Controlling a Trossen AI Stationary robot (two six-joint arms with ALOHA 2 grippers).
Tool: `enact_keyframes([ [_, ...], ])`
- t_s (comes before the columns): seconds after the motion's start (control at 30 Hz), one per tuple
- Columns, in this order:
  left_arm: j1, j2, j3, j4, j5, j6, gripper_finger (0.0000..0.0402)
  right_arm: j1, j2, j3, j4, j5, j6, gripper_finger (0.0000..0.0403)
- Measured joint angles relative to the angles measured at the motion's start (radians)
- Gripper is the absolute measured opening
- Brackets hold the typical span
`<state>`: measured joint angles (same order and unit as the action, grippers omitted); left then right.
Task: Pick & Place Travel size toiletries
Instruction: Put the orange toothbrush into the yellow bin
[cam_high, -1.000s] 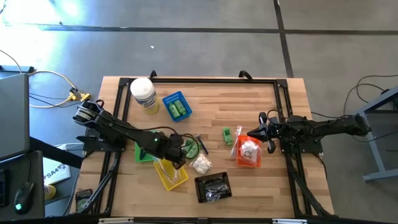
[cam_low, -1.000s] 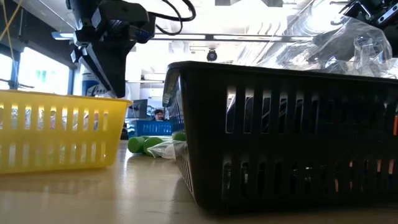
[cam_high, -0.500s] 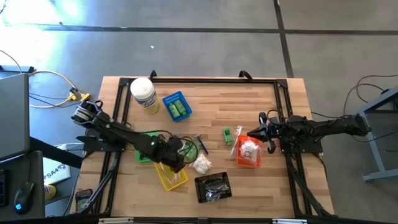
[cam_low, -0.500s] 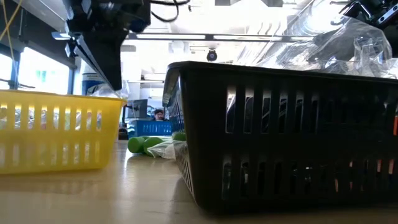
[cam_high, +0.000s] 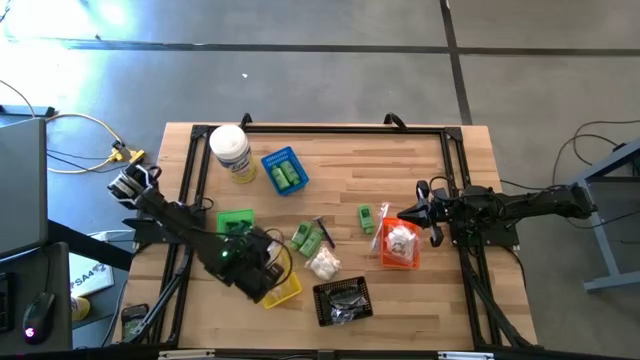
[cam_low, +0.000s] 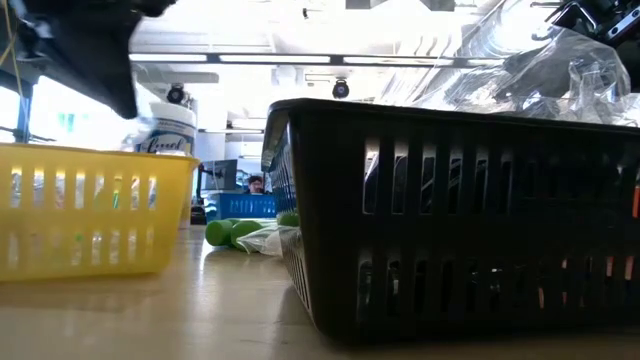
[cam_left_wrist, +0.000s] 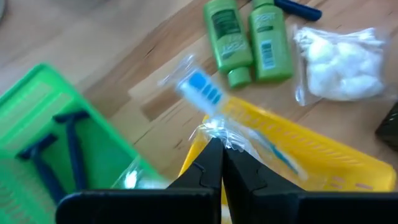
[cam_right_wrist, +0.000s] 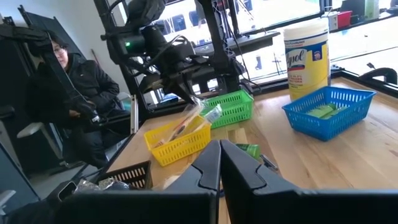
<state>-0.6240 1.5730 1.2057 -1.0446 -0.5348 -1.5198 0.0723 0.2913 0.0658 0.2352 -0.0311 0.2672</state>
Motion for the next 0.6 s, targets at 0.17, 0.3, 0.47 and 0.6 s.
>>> enact_keyframes([
  [0.17,-0.039,0.000,0.000,-0.087,-0.006,-0.110,0.0000,0.000,0.000,0.000,0.000,0.003,-0.008,0.0002],
  [0.3,-0.038,0.000,-0.010,-0.114,0.016,-0.111,0.0003,0.000,0.000,0.000,0.000,0.003,-0.009,0.0002],
  [0.47,-0.038,0.000,-0.017,-0.107,0.039,-0.071,0.0045,0.000,0.000,0.000,0.000,0.003,-0.009,0.0002],
  [0.6,-0.038,0.000,-0.017,-0.106,0.061,-0.058,0.0112,0.000,0.000,0.000,0.000,0.003,-0.005,0.0002],
])
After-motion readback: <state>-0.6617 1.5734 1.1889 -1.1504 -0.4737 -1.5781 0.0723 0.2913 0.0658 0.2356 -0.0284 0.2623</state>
